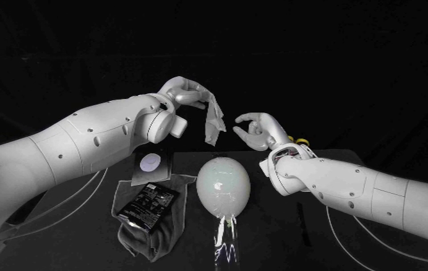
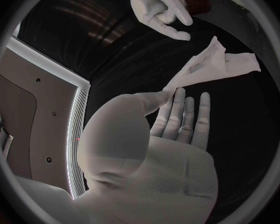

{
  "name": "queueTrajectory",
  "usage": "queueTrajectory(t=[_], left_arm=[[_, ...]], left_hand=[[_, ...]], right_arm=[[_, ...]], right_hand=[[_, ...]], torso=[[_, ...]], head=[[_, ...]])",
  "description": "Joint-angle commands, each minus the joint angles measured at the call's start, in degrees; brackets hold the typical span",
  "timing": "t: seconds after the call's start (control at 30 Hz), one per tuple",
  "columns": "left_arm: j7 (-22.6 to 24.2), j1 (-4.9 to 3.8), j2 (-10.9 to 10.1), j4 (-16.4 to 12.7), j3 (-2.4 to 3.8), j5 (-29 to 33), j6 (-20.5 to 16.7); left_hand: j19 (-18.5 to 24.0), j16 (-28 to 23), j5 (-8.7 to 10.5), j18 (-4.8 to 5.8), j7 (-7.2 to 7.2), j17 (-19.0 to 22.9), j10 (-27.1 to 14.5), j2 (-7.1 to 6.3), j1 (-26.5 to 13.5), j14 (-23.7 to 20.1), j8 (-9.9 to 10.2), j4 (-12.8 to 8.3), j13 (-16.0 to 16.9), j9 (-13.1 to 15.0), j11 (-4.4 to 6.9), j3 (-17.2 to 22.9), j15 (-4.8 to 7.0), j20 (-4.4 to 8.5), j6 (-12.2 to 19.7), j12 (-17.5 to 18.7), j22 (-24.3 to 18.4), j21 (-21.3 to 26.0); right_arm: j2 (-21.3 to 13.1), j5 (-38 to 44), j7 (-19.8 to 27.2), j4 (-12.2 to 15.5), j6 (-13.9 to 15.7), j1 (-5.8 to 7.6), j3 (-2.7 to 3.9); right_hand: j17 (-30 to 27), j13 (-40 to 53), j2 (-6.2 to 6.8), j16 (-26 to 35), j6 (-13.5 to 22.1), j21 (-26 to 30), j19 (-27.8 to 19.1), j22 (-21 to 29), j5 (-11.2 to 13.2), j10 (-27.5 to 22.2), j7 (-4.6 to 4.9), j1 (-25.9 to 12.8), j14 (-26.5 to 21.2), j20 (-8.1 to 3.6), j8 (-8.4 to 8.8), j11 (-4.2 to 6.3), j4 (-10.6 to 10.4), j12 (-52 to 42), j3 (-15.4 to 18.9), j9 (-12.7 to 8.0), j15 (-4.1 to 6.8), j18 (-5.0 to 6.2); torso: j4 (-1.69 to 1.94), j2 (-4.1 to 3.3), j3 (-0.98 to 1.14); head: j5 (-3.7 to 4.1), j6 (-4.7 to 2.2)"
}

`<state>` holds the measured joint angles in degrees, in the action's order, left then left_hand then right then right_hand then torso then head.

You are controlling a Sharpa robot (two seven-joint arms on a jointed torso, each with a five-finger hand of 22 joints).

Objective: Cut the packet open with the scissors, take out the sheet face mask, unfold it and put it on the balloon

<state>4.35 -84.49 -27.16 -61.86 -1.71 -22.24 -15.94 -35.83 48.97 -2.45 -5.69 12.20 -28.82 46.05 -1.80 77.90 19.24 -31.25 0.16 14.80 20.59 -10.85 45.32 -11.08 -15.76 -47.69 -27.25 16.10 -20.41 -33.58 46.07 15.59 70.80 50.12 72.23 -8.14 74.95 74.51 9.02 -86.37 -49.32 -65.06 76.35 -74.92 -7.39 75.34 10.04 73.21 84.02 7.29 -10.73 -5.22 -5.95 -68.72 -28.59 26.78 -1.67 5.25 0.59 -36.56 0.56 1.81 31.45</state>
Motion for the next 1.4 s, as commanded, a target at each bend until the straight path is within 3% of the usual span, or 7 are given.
queueTrajectory(t=[0.03,0.17,0.37,0.57,0.73,0.97,1.4], left_arm=[[-0.38,-0.14,0.03,-0.22,0.06,0.39,-0.49],[-0.53,-0.12,0.02,-0.27,0.02,0.38,-0.33],[-0.63,-0.12,-0.02,-0.48,-0.01,0.38,-0.09],[-0.66,-0.11,-0.04,-0.59,-0.01,0.38,0.05],[-0.64,-0.11,0.02,-0.61,-0.01,0.38,0.17],[-0.68,-0.11,-0.05,-1.15,-0.01,0.36,0.61],[-0.93,-0.11,-0.71,-2.84,-0.01,-0.73,1.21]], left_hand=[[0.50,0.22,-0.39,0.44,0.19,0.09,-0.50,-0.36,0.09,-0.27,-0.26,0.00,-0.06,8.03,0.08,0.47,-0.03,0.05,-0.44,-0.34,0.10,-0.26],[0.58,0.34,-0.39,0.44,0.19,0.20,-0.54,-0.41,-0.01,-0.30,-0.28,-0.02,-0.08,8.06,0.08,0.66,-0.03,0.05,-0.45,-0.49,0.20,-0.38],[0.58,0.34,-0.39,0.44,0.19,0.20,-0.54,-0.41,-0.01,-0.30,-0.28,-0.02,-0.08,8.06,0.08,0.66,-0.03,0.05,-0.45,-0.49,0.20,-0.38],[0.72,0.55,-0.38,0.45,0.21,0.41,-0.64,-0.51,-0.19,-0.34,-0.31,-0.05,-0.12,8.10,0.08,0.95,-0.03,0.06,-0.44,-0.74,0.39,-0.60],[0.72,0.55,-0.38,0.45,0.21,0.41,-0.64,-0.51,-0.19,-0.34,-0.31,-0.05,-0.12,8.10,0.08,0.95,-0.03,0.06,-0.44,-0.74,0.39,-0.60],[0.72,0.55,-0.38,0.45,0.21,0.41,-0.64,-0.51,-0.19,-0.34,-0.31,-0.05,-0.12,8.10,0.08,0.95,-0.03,0.06,-0.44,-0.74,0.39,-0.60],[0.79,0.68,-0.38,0.45,0.22,0.53,-0.69,-0.59,-0.27,-0.36,-0.32,-0.11,-0.14,8.13,0.08,1.11,-0.03,0.06,-0.43,-0.90,0.51,-0.75]], right_arm=[[0.20,1.05,1.29,1.26,2.71,0.19,0.09],[1.28,4.49,-3.08,1.52,2.11,0.31,0.13],[2.91,8.34,-9.46,0.33,2.81,0.36,0.14],[4.14,11.05,-15.26,-0.51,2.20,0.38,0.15],[5.04,13.36,-18.71,-0.70,1.46,0.37,0.14],[6.00,15.71,-21.96,-1.89,3.23,0.36,0.14],[7.09,17.10,-23.22,-4.00,3.40,0.35,0.13]], right_hand=[[8.88,0.03,0.93,-0.33,-0.51,0.13,0.44,-8.05,0.44,0.46,0.02,-0.35,3.22,0.09,0.26,0.03,-0.18,-0.24,0.91,-0.08,0.36,-0.03],[8.23,-1.22,2.49,-0.02,-0.24,1.62,-0.35,-7.68,1.66,-0.87,-0.08,-2.11,2.85,0.10,0.73,0.01,-1.55,1.01,3.54,-0.20,0.31,0.24],[6.93,-2.79,3.00,0.63,-0.07,4.68,-2.05,-6.86,2.40,-2.69,-0.10,-3.03,2.07,0.16,0.82,-0.03,-3.05,2.64,5.90,-0.11,0.25,0.81],[5.53,-4.75,3.15,1.37,0.30,7.33,-3.63,-6.15,2.32,-4.98,0.04,-2.82,1.15,0.32,0.81,-0.22,-3.82,4.75,7.36,0.02,0.08,1.27],[5.12,-5.50,3.62,1.55,-0.02,8.18,-4.14,-5.94,2.42,-5.85,-0.02,-2.78,0.81,0.41,0.31,-0.22,-4.51,5.20,8.98,0.32,0.01,1.41],[6.25,-5.11,2.52,0.73,-2.31,5.79,-2.41,-6.67,1.50,-4.37,-1.00,-1.19,1.62,-0.09,-2.29,0.67,-5.67,3.18,10.74,1.52,0.75,1.00],[7.44,-4.63,2.09,-0.01,-4.48,3.43,-0.71,-7.38,2.08,-2.69,-2.30,0.41,2.46,-1.00,-6.46,1.80,-6.86,1.21,13.06,3.34,1.75,0.53]], torso=[[-0.02,0.00,-0.13],[0.08,-0.04,-0.09],[0.20,-0.09,-0.07],[-0.02,-0.04,-0.12],[-0.03,0.04,0.02],[-0.04,-0.03,-0.01],[0.02,0.00,-0.03]], head=[[0.12,0.05],[0.22,0.03],[0.28,0.01],[0.15,0.10],[0.11,0.12],[0.17,0.12],[0.30,0.26]])
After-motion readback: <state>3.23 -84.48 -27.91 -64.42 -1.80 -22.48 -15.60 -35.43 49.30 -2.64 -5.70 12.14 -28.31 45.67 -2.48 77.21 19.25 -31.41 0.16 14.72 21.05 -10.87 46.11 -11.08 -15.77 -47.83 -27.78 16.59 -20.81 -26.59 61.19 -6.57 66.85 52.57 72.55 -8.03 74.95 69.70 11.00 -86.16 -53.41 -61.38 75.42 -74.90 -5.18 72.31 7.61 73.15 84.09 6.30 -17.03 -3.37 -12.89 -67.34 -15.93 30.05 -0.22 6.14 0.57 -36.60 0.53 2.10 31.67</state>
